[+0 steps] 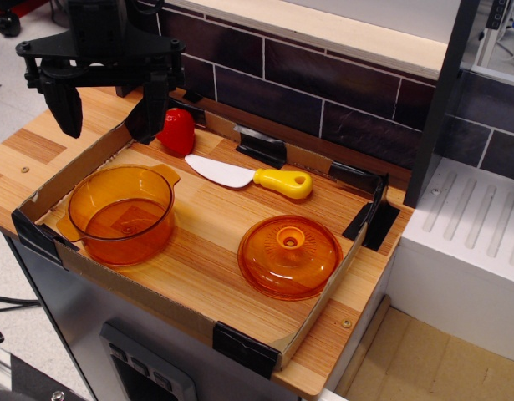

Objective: Put knife in pot

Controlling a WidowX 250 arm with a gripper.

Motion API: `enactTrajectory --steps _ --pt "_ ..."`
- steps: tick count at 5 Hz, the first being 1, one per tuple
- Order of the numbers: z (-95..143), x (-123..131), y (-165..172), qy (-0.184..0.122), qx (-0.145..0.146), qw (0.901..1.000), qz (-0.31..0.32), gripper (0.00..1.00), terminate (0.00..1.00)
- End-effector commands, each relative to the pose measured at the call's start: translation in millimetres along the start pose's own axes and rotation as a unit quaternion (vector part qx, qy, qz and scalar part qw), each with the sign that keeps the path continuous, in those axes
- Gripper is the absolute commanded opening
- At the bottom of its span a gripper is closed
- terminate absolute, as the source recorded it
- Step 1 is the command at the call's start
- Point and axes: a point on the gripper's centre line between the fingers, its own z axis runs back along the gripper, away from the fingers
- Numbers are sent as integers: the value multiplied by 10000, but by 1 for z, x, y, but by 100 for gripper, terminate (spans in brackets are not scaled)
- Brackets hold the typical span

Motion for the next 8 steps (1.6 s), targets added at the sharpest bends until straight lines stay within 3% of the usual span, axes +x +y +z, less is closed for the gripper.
enactTrajectory --steps 1,2,3,4,5,6,7,8 --pt "0 0 0 0 0 10000 0 100 0" --pt "3 2 -20 90 -323 9911 1285 100 0" --pt "1 2 -36 408 -449 9655 2532 100 0" --pt "-8 5 -51 704 -323 9251 3718 100 0" --pt "-18 6 -67 470 -644 8966 4357 100 0" --pt "-25 10 -80 448 -869 8846 4561 100 0" --pt "-38 17 -99 320 -970 8898 4449 100 0" --pt "-56 25 -116 293 -752 8952 4382 100 0"
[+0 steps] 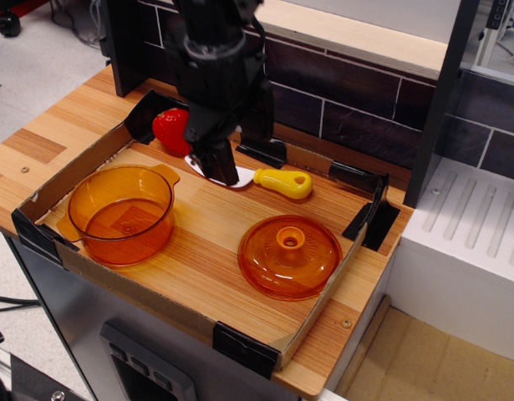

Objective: Put knife in pot

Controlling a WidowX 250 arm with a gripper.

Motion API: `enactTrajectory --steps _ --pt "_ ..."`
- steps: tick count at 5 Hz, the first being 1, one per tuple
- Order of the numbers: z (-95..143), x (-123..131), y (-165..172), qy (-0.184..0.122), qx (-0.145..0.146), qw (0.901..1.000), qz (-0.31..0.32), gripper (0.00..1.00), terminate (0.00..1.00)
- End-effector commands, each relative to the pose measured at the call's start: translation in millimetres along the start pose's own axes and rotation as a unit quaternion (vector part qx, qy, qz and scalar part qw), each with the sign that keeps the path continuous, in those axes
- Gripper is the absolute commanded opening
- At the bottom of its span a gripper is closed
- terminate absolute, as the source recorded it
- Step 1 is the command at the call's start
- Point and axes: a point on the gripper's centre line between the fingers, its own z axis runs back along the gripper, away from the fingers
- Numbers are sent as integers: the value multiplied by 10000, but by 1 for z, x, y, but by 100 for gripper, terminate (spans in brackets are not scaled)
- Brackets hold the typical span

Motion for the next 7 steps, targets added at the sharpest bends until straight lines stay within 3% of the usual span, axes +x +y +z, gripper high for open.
enactTrajectory --steps 1,4,5,6,7 --pt "-23 -6 -37 -254 30 9996 -109 100 0" --pt "-51 -7 -40 -291 585 9978 -57 100 0" --pt "-56 -7 -41 -315 619 9976 -76 100 0" --pt "-56 -5 -42 -180 514 9985 -36 0 0" --pt "-58 -3 -42 -263 469 9985 -91 0 0"
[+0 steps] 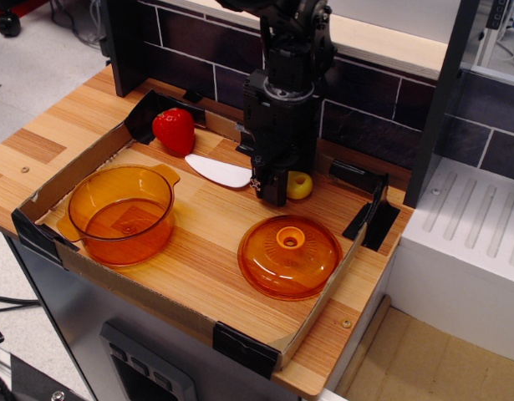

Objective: Put knife in pot

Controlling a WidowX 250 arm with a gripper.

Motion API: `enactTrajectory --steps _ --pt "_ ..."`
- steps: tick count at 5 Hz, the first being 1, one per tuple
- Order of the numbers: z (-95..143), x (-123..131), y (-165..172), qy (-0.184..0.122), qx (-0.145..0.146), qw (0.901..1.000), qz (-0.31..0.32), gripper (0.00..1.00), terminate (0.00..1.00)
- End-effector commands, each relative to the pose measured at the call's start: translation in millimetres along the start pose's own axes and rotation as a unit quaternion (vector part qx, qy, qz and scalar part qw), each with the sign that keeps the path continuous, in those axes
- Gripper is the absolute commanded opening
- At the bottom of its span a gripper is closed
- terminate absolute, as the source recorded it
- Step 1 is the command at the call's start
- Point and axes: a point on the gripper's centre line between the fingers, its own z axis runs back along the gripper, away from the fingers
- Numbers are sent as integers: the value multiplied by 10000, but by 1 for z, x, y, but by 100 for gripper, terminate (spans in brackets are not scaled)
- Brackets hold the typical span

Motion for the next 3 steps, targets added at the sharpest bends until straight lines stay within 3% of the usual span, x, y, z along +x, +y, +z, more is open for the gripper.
enactTrajectory --steps 1,3 --pt "26 14 -11 -211 -406 9988 -170 0 0" --pt "91 19 -5 -13 -713 9974 107 0 0"
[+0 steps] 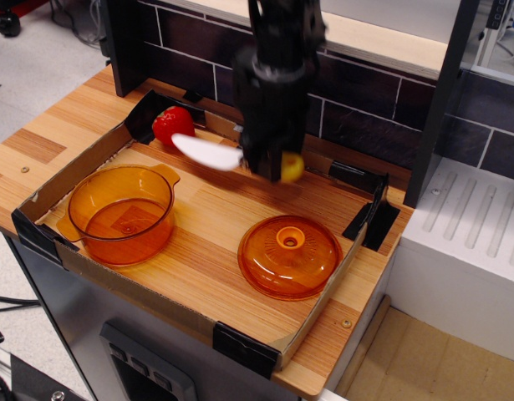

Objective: Put knife in pot

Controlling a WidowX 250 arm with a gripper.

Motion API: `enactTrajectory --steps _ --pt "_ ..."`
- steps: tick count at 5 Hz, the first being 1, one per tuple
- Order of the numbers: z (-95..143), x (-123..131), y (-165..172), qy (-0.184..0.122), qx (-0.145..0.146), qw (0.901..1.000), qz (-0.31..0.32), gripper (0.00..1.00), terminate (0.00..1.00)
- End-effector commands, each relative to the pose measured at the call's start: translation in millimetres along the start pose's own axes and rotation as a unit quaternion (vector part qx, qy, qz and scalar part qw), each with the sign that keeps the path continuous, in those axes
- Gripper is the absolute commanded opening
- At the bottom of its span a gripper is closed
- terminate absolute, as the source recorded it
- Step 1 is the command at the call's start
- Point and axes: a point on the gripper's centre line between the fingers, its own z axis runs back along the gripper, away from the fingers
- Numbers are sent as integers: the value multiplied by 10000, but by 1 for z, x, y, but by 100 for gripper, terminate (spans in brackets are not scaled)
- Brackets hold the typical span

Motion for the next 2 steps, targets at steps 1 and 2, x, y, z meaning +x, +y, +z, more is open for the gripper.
enactTrajectory --steps 1,2 --pt "76 14 0 333 -353 9986 205 0 0" --pt "90 32 24 335 -374 9981 350 0 0"
